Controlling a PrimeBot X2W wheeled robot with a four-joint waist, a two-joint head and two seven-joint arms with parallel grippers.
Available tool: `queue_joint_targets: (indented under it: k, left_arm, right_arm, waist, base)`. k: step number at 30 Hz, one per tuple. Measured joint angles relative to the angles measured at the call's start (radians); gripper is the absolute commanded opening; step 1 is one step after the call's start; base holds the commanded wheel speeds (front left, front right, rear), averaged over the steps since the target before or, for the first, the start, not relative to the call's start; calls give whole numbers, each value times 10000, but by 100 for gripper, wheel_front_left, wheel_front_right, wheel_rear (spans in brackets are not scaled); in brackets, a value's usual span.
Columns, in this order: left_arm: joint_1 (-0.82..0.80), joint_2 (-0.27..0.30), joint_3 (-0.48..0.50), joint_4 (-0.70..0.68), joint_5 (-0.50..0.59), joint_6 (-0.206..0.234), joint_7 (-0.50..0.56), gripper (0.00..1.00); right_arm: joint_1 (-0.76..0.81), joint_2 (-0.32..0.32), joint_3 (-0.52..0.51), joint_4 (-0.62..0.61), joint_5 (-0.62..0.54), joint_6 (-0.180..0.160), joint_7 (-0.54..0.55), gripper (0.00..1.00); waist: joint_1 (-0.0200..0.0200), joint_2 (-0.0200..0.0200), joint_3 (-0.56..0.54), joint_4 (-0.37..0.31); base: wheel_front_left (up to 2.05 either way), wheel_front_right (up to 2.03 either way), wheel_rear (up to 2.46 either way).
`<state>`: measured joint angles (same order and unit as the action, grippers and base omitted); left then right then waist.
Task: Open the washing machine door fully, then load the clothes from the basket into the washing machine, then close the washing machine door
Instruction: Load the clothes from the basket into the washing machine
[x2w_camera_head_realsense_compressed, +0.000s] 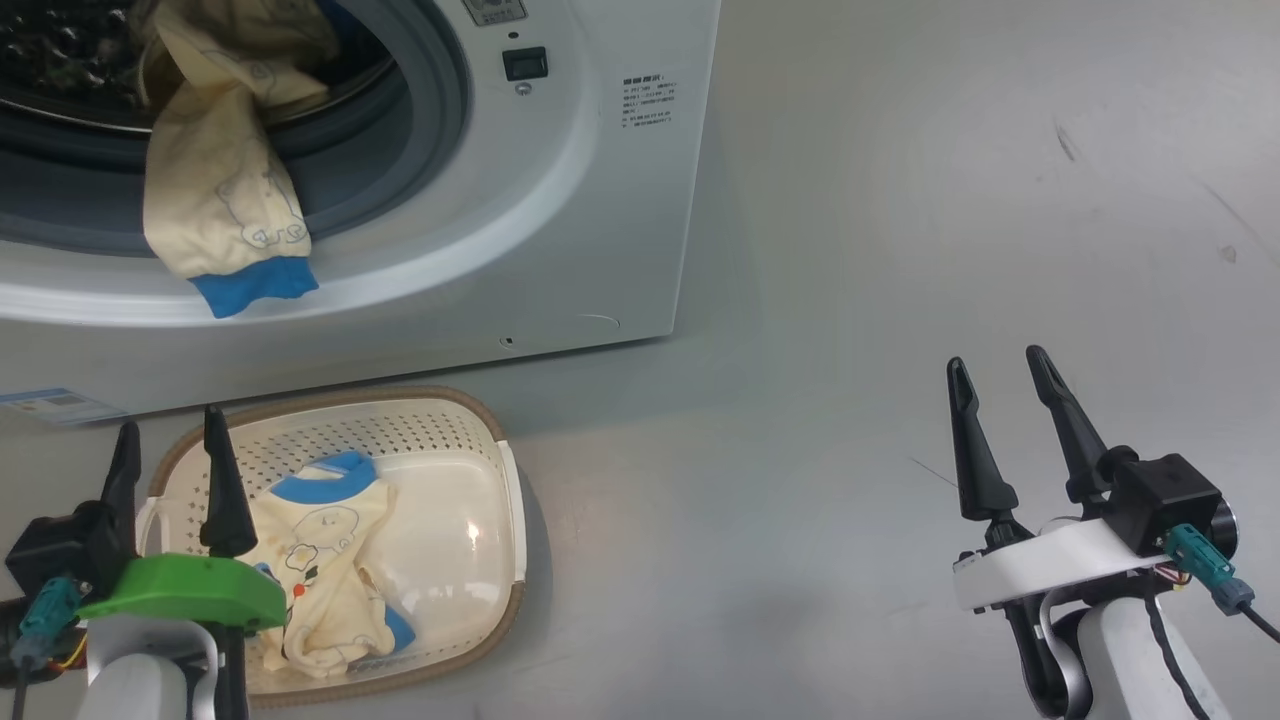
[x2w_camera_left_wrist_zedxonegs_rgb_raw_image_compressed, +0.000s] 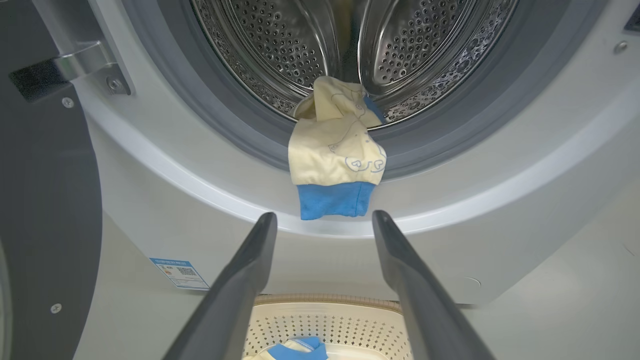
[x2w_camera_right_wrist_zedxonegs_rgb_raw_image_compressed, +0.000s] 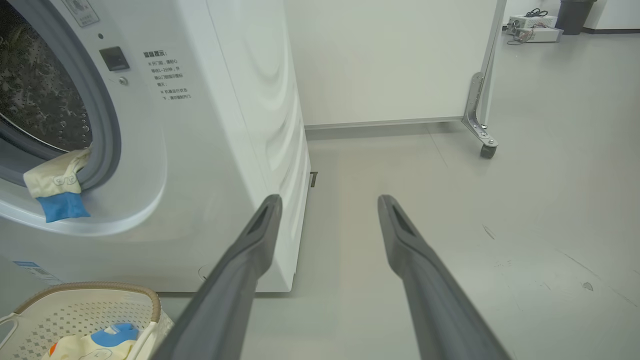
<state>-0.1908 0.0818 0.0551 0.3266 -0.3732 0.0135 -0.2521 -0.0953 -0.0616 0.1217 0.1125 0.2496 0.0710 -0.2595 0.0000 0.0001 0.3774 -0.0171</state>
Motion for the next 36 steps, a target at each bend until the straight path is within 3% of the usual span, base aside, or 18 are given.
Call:
queue_joint_targets:
  k: [13,36]
  left_arm:
    - [1009,-12,-136,-556,244,-8,0,100]
    - [1286,-69,-408,-1289,318,-102,0,100]
  right_arm:
    - [496,31,128,67,-59,98,0,100]
    - [620,50,226,-336,-123,203,0,100]
  waist:
    - [-1,0,-1099,191]
    - [0,0,-795,147]
  base:
    - [0,0,0]
    - [0,0,0]
